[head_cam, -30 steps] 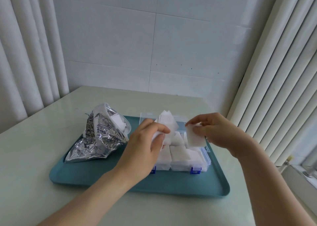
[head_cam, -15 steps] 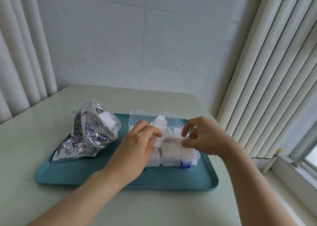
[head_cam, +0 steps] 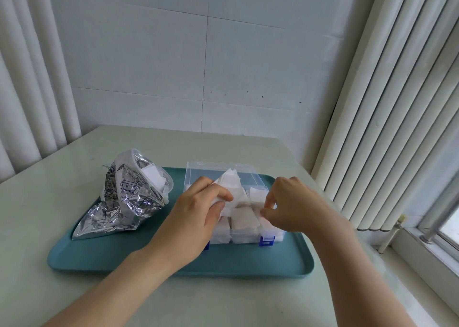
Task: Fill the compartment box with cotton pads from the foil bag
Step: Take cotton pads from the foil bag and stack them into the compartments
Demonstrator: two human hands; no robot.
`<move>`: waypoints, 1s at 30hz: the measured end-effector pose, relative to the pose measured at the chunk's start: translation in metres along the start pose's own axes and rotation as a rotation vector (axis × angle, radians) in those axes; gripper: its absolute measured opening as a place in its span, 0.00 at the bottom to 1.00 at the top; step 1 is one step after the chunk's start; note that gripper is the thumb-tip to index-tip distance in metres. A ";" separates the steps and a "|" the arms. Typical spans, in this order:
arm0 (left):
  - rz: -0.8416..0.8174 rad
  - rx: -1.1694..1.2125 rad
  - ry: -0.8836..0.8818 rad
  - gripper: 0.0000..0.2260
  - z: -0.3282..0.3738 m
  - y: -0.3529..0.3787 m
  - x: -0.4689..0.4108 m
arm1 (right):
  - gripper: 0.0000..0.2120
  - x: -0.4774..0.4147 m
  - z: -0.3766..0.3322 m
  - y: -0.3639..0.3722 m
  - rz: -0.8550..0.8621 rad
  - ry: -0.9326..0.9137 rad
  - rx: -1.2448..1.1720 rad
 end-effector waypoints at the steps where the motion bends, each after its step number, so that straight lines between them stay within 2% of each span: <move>1: 0.009 0.007 -0.012 0.10 0.000 -0.001 -0.001 | 0.07 0.001 -0.002 -0.002 0.028 -0.005 0.005; 4: 0.071 0.036 -0.033 0.10 0.002 -0.008 -0.004 | 0.09 0.005 -0.013 -0.020 0.218 -0.012 -0.093; 7: 0.122 0.125 -0.104 0.09 0.003 -0.017 -0.006 | 0.11 0.011 -0.032 -0.034 0.405 -0.069 -0.443; 9: 0.122 0.230 -0.167 0.09 0.001 -0.019 -0.008 | 0.06 0.016 -0.045 -0.035 0.433 -0.126 -0.660; 11: 0.142 0.358 -0.220 0.08 -0.003 -0.019 -0.009 | 0.09 0.017 -0.053 -0.030 0.416 -0.178 -0.766; 14: 0.219 0.488 -0.295 0.07 -0.008 -0.023 -0.009 | 0.10 0.018 -0.056 -0.027 0.496 -0.228 -0.756; 17: 0.297 0.615 -0.377 0.06 -0.014 -0.025 -0.008 | 0.06 0.022 -0.066 -0.024 0.556 -0.304 -0.685; 20: 0.306 0.695 -0.457 0.06 -0.024 -0.021 -0.007 | 0.10 0.026 -0.077 -0.017 0.531 -0.327 -0.658; 24: 0.307 0.688 -0.499 0.09 -0.024 -0.023 -0.006 | 0.17 0.027 -0.086 -0.013 0.437 -0.352 -0.635; 30: 0.296 0.674 -0.495 0.11 -0.025 -0.024 -0.007 | 0.10 0.025 -0.091 -0.011 0.360 -0.346 -0.691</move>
Point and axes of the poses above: each hand's wrist, its own x-axis away from the middle knuckle, its own y-axis out of the palm, z = x × y, the point moved 6 cm from there along -x, towards the middle knuckle, and after that the axes turned 2 degrees about y, right-handed, at the moved point
